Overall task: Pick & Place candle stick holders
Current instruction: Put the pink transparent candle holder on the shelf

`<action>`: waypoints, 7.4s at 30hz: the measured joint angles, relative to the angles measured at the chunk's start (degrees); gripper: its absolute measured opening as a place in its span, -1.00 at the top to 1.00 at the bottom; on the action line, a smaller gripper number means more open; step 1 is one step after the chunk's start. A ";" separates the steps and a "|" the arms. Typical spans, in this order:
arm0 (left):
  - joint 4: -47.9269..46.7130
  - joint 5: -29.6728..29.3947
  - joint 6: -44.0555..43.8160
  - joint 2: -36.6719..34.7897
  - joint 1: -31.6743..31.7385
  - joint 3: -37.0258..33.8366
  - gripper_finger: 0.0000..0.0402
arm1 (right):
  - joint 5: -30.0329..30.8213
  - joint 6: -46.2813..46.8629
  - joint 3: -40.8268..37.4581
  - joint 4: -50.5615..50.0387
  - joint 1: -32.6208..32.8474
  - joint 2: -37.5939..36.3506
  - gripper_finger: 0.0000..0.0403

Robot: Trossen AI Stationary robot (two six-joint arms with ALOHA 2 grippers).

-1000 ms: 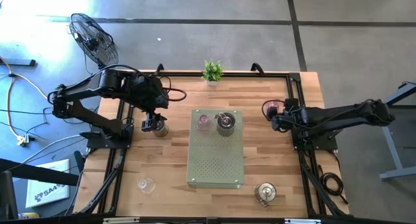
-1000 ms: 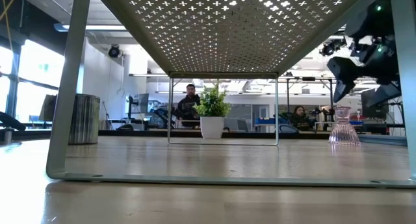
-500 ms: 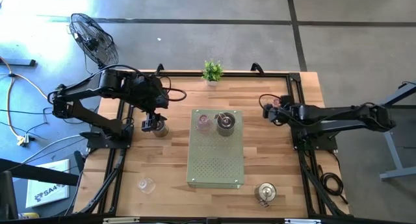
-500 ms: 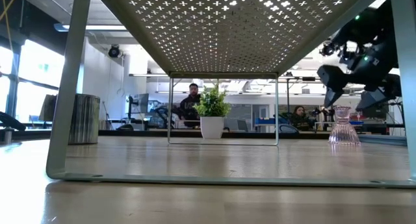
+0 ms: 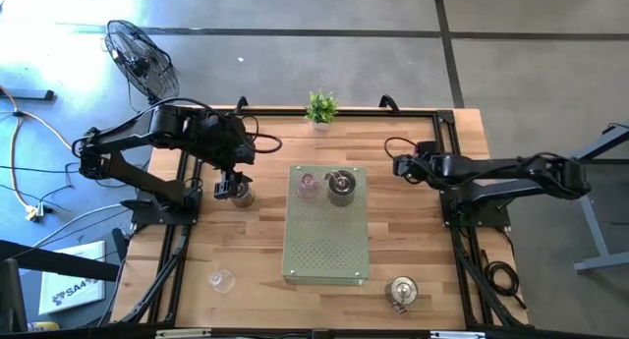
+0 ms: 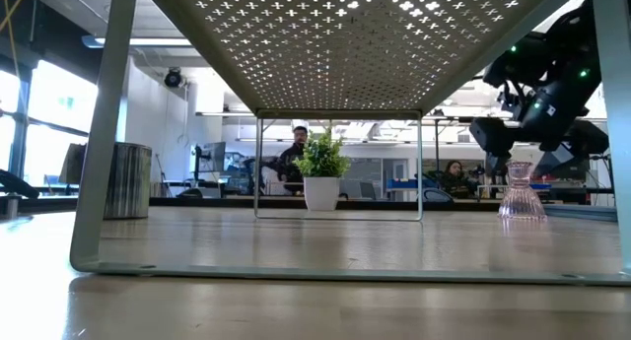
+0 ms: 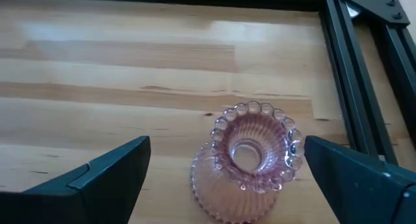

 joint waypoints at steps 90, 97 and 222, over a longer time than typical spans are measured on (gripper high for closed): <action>0.00 -0.01 0.01 0.00 0.01 0.00 -0.10 | -13.17 -20.58 4.81 35.13 5.91 -5.87 0.72; 0.00 -0.01 -0.01 0.00 -0.01 0.00 -0.10 | -14.54 -22.64 4.81 35.80 3.06 -6.03 0.66; 0.00 0.00 0.01 0.00 0.01 0.00 -0.10 | -15.44 -26.08 11.45 38.67 -27.80 26.50 -0.54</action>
